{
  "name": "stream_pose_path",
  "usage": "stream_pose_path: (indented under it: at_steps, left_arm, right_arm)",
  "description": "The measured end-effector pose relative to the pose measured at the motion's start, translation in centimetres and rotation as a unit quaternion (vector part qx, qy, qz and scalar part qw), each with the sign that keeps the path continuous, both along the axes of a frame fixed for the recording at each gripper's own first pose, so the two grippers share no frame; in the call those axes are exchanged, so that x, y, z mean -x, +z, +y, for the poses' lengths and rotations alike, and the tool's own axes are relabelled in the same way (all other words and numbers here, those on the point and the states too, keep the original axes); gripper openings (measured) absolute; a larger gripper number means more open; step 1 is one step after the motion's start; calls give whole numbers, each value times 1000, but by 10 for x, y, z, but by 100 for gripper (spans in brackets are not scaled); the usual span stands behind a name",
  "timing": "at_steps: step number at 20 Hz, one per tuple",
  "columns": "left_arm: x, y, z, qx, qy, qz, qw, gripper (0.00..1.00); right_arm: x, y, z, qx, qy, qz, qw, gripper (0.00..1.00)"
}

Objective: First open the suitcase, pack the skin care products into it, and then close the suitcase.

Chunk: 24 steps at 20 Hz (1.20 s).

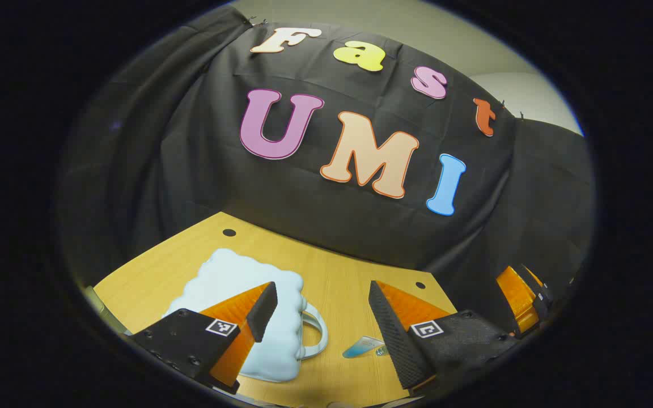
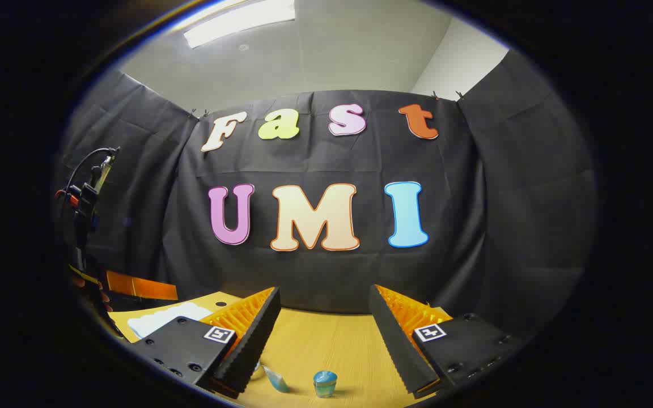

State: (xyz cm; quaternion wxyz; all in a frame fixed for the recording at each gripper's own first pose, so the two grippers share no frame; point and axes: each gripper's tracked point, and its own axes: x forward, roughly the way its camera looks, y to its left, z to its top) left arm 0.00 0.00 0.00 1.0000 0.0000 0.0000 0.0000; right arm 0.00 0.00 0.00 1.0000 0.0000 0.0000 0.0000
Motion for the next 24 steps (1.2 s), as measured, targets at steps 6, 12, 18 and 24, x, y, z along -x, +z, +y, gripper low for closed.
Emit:
stream_pose_path:
  at_steps: [6,12,18,24]
  left_arm:
    - [-3,-2,-2,1,0,4,1000,95]
    - [-17,-10,-18,-6,-17,31,999,95]
    - [-40,-25,-47,-21,-58,90,994,94]
    - [-56,-60,-54,-42,-78,193,977,94]
  right_arm:
    - [-2,-2,-8,-1,-11,2,1000,99]
    - [-2,-7,-13,-1,-19,6,1000,99]
    - [0,-16,-25,8,-35,20,999,99]
    - [6,-19,-39,3,-54,24,998,99]
